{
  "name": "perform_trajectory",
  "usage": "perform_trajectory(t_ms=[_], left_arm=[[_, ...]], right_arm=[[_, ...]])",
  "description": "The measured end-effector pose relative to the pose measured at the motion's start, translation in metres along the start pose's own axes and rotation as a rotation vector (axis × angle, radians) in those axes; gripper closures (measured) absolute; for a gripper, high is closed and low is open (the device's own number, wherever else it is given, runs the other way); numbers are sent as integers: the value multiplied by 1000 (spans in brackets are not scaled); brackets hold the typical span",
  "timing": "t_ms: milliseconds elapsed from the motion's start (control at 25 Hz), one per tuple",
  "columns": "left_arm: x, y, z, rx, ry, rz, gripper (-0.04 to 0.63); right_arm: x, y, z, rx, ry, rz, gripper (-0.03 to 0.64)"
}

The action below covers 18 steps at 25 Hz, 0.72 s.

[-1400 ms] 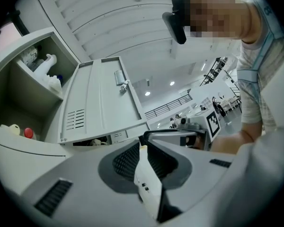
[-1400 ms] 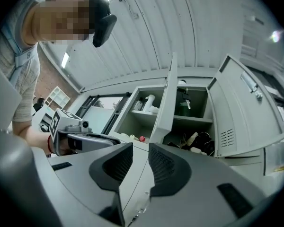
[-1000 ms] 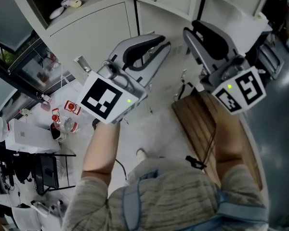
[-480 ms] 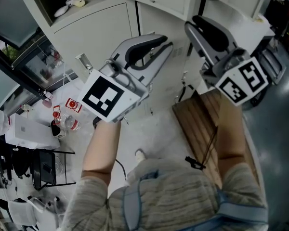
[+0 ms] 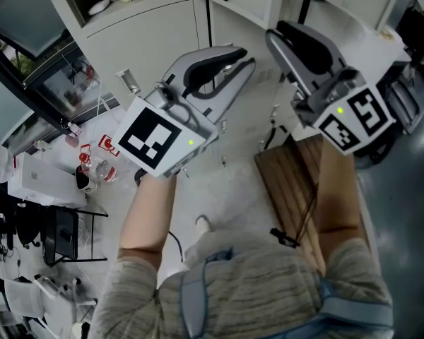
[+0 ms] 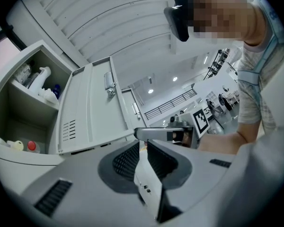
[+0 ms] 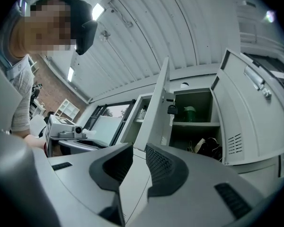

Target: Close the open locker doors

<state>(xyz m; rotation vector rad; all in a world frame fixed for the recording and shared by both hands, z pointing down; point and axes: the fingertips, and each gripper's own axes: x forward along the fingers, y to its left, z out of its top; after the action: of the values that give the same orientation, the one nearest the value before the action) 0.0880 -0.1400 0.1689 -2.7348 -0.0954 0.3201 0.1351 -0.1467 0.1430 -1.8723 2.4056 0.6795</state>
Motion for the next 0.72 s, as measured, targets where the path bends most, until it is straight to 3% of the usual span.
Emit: perform_trajectory(t_ms=[480,720], left_arm=[[-40,20,5,14,12,71,548],[-64,35,-1,8,6,75,548]], right_arm=[[33,50,9,-6,-34,122,532],[53,76,13,-6,-39,113,531]])
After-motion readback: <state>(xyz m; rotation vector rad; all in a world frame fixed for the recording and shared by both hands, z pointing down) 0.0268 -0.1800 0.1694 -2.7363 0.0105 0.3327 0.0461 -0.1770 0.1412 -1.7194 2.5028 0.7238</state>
